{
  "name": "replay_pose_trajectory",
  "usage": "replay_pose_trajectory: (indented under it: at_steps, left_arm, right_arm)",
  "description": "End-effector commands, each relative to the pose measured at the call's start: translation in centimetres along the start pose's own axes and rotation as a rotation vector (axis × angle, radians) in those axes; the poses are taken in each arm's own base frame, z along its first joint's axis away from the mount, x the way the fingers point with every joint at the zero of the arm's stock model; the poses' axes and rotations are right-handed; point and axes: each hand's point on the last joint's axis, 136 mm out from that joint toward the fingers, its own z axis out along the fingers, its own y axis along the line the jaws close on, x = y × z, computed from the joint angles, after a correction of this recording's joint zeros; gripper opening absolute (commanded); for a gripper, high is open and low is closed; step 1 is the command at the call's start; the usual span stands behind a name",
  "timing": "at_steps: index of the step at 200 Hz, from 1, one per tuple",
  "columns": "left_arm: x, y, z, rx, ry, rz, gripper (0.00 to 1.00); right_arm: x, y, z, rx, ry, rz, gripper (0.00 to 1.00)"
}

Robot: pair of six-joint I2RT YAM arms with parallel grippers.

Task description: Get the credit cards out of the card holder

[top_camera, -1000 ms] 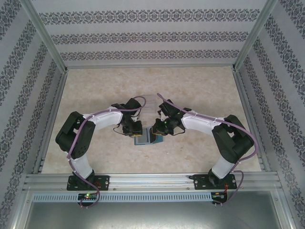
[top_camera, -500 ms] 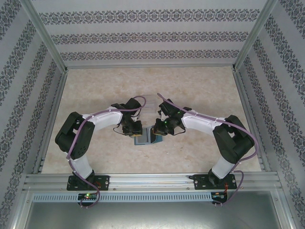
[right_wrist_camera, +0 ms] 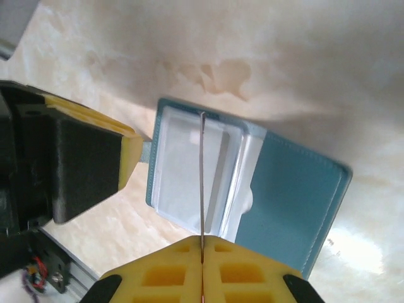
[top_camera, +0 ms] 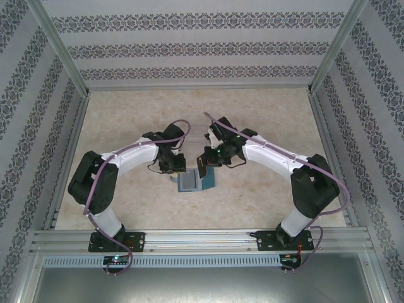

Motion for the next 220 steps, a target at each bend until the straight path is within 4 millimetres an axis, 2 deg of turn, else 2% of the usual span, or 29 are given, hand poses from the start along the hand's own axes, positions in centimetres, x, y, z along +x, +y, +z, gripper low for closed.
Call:
replay_pose_trajectory:
  at_steps: [1,42,62,100,148,220]
  left_arm:
    - [-0.5,1.3,-1.5,0.033,-0.025,-0.048,0.19]
    - [-1.0,4.0,-2.4,0.103,-0.056,-0.162,0.21]
    - [-0.8,5.2,-3.0,0.108,-0.070,-0.187,0.21]
    - [-0.2,6.8,-3.7,0.118,-0.093,-0.228,0.22]
    - [0.1,7.6,-4.0,0.114,-0.114,-0.248,0.22]
    - [0.1,8.0,-4.4,0.107,-0.134,-0.269,0.23]
  right_arm:
    - [-0.9,-0.6,-0.8,0.087,0.024,-0.255,0.07]
    - [-3.0,-0.5,-0.9,0.118,0.057,-0.607,0.04]
    - [-3.6,-0.3,-1.0,0.118,0.117,-0.833,0.03]
    - [-4.9,-0.2,-1.1,0.117,0.214,-1.105,0.00]
    - [-6.8,-0.6,-0.7,0.142,0.324,-1.269,0.00]
    - [-9.5,-1.2,0.3,0.160,0.398,-1.349,0.00]
